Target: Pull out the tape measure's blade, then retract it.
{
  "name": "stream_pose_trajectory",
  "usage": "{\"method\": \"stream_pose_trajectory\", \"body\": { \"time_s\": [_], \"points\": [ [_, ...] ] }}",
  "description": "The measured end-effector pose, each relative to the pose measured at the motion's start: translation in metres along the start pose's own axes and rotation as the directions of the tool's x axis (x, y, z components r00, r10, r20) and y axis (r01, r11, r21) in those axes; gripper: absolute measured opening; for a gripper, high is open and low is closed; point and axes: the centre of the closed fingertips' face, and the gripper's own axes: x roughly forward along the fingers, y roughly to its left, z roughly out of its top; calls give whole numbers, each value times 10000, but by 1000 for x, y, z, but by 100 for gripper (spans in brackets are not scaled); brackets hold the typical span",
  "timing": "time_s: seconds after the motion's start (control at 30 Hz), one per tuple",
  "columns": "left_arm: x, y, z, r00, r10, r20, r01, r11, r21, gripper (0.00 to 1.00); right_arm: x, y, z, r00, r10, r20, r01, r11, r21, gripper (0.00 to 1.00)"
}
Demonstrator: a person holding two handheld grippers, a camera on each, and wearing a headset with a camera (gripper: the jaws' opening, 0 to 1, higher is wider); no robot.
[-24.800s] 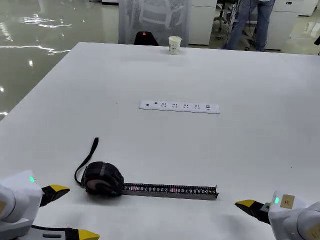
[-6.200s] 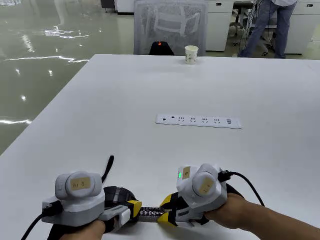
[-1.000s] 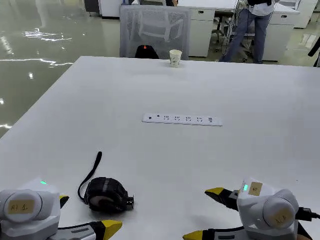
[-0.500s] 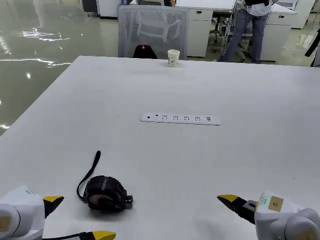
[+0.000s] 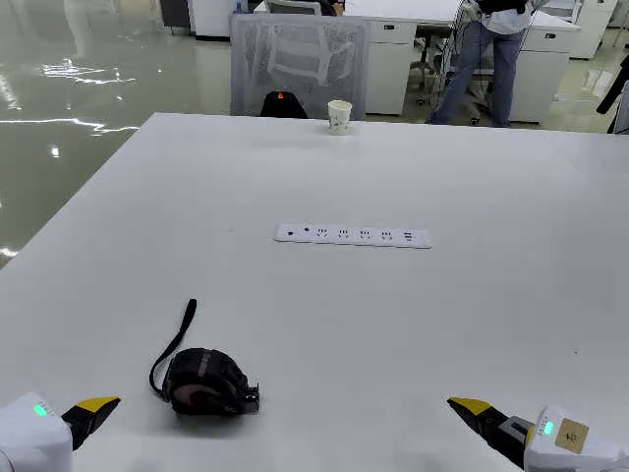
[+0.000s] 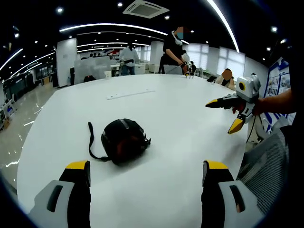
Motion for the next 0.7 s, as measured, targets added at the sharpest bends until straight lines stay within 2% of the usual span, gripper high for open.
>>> {"method": "stream_pose_trajectory", "body": {
  "time_s": [0.4, 0.7],
  "points": [
    [-6, -14, -4, 9996, 243, 142, -239, 9993, -294, 98, -10, 11, 1, 9986, -449, 290, 437, 9981, 430, 94],
    [-11, -17, -1, 9978, 572, 322, -555, 9972, -507, 99, -12, 16, 2, 9979, -551, 333, 533, 9972, 532, 99]
  ]
}}
